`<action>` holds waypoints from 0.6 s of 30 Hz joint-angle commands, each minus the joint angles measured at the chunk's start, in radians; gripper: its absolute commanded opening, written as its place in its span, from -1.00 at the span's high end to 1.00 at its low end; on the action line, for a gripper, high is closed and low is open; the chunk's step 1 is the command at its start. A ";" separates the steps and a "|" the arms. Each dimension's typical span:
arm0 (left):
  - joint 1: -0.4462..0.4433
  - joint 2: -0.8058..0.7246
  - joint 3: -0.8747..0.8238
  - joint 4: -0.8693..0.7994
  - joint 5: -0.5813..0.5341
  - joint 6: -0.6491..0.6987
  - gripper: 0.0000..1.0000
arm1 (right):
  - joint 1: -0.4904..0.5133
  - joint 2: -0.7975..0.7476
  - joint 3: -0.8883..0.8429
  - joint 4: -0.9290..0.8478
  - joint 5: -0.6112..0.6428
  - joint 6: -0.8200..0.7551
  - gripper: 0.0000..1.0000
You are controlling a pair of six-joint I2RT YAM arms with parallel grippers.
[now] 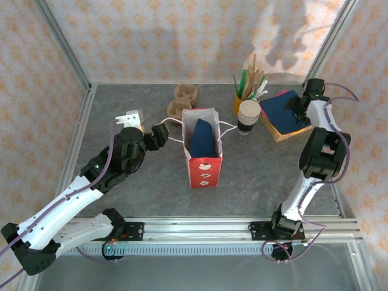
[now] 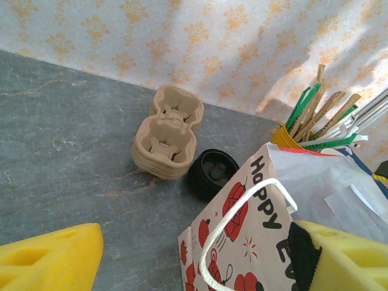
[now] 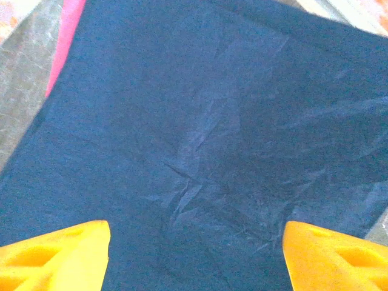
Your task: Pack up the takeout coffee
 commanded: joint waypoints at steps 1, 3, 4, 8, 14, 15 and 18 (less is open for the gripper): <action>0.011 0.012 0.023 -0.025 -0.005 0.006 -0.63 | 0.007 0.054 0.034 -0.005 -0.004 -0.019 -0.46; 0.011 0.018 0.026 -0.030 -0.004 0.007 -0.63 | 0.011 0.073 0.037 -0.006 -0.004 -0.023 -0.46; 0.011 0.019 0.026 -0.031 -0.003 0.006 -0.63 | 0.012 0.083 0.042 -0.007 -0.005 -0.024 -0.46; 0.011 0.020 0.023 -0.025 -0.001 0.003 -0.63 | 0.027 0.112 0.050 -0.016 0.008 -0.028 -0.46; 0.012 0.030 0.033 -0.032 0.010 0.007 -0.63 | 0.042 0.147 0.051 -0.027 0.037 -0.035 -0.46; 0.011 0.032 0.034 -0.033 0.011 0.009 -0.63 | 0.043 0.151 0.051 -0.030 0.040 -0.035 -0.46; 0.011 0.033 0.039 -0.035 0.012 0.010 -0.63 | 0.046 0.159 0.044 -0.031 0.042 -0.039 -0.44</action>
